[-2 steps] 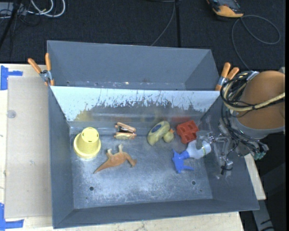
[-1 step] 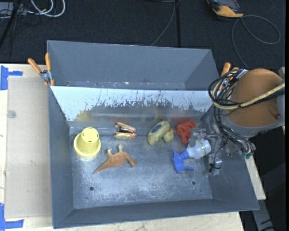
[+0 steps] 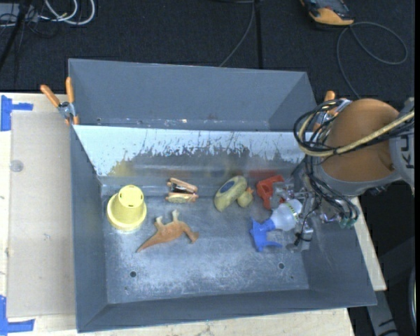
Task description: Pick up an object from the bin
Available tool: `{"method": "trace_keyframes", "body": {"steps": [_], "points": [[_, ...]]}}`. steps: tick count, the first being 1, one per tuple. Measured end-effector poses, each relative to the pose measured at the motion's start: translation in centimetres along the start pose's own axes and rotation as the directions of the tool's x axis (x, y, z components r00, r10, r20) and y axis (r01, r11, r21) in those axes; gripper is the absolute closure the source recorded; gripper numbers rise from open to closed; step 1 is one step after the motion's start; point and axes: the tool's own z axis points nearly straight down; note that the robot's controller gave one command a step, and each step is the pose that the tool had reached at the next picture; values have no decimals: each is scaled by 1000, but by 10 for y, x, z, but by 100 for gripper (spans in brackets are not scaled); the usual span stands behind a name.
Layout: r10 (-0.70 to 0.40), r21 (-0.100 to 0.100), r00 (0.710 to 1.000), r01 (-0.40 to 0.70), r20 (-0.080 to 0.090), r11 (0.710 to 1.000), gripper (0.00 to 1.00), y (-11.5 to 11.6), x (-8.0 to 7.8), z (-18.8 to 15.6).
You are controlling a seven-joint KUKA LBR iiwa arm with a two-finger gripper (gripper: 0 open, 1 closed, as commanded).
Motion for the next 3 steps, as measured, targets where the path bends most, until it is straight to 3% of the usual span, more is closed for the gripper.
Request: {"method": "trace_keyframes", "body": {"steps": [1,3], "points": [[-54,-2,999,54,-4,999,100,-7,-40,56],[-53,-3,999,53,-4,999,100,-7,-40,55]]}}
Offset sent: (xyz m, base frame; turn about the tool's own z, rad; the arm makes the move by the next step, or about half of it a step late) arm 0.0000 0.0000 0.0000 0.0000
